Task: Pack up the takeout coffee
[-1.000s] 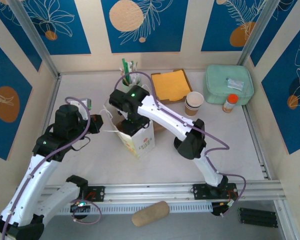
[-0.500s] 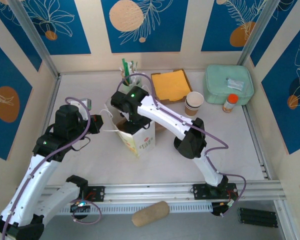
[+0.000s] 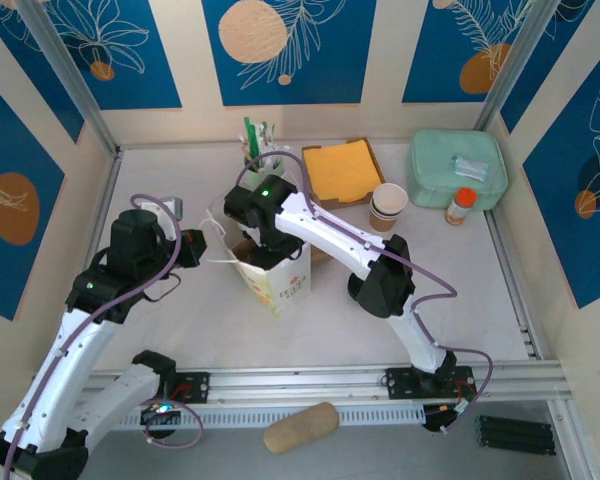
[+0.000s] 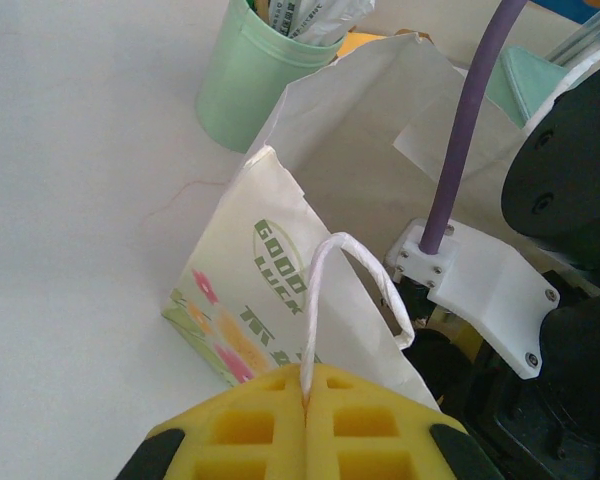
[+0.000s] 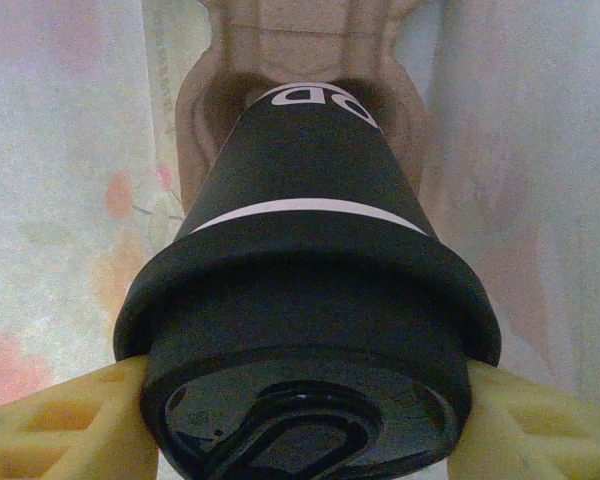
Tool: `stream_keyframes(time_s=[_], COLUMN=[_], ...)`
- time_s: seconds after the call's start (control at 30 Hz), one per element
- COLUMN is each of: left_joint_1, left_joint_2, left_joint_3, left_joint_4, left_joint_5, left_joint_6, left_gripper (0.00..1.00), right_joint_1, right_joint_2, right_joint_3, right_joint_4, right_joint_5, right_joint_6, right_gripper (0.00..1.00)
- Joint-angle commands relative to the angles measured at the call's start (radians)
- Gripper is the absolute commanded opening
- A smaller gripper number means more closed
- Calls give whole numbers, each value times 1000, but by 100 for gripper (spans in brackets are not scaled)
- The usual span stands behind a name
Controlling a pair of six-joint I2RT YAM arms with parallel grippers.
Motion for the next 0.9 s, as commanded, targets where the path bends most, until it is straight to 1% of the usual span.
stream_keyframes(time_s=[0.0, 0.87], left_joint_1=[-3, -4], left_joint_2=[-3, -1], left_joint_3=[-4, -2], left_joint_4=[19, 22], left_joint_5=[-12, -12], left_joint_6=[-12, -11], left_gripper=[0, 0], right_joint_1=[4, 3], right_joint_2=[22, 23], right_joint_3=[-26, -13], right_joint_4=[-151, -151], right_joint_5=[-39, -30], right_joint_6=[-20, -21], right_gripper=[43, 43])
